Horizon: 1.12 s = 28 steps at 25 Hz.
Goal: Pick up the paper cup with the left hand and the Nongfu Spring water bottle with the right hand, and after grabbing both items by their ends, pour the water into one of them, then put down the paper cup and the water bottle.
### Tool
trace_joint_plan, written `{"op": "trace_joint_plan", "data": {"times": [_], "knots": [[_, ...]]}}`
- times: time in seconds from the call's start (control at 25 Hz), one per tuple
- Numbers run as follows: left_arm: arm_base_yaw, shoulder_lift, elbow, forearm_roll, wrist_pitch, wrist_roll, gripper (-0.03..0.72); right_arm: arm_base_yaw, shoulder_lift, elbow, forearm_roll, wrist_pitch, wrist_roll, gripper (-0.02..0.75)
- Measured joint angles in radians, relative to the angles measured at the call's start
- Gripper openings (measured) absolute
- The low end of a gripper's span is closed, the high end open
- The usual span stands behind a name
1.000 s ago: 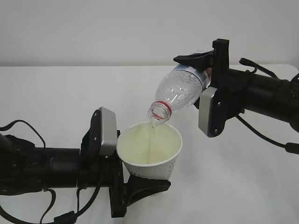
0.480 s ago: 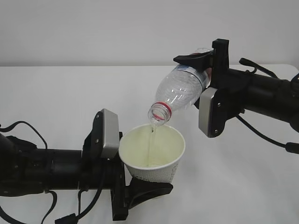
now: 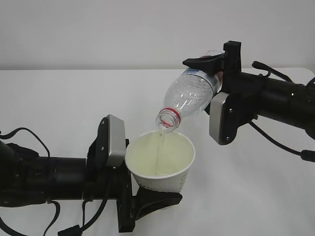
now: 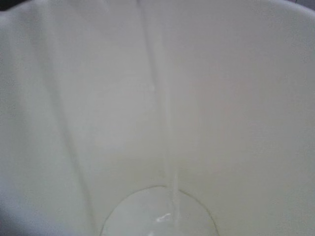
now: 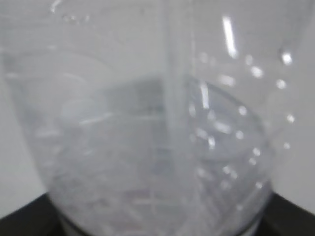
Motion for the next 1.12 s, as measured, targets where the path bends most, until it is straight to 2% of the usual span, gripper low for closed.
{"op": "trace_joint_plan", "data": {"times": [1.12], "knots": [[0.000, 0.000, 0.000, 0.000, 0.000, 0.000, 0.517, 0.000, 0.000, 0.000, 0.036, -0.039, -0.018, 0.491]]}}
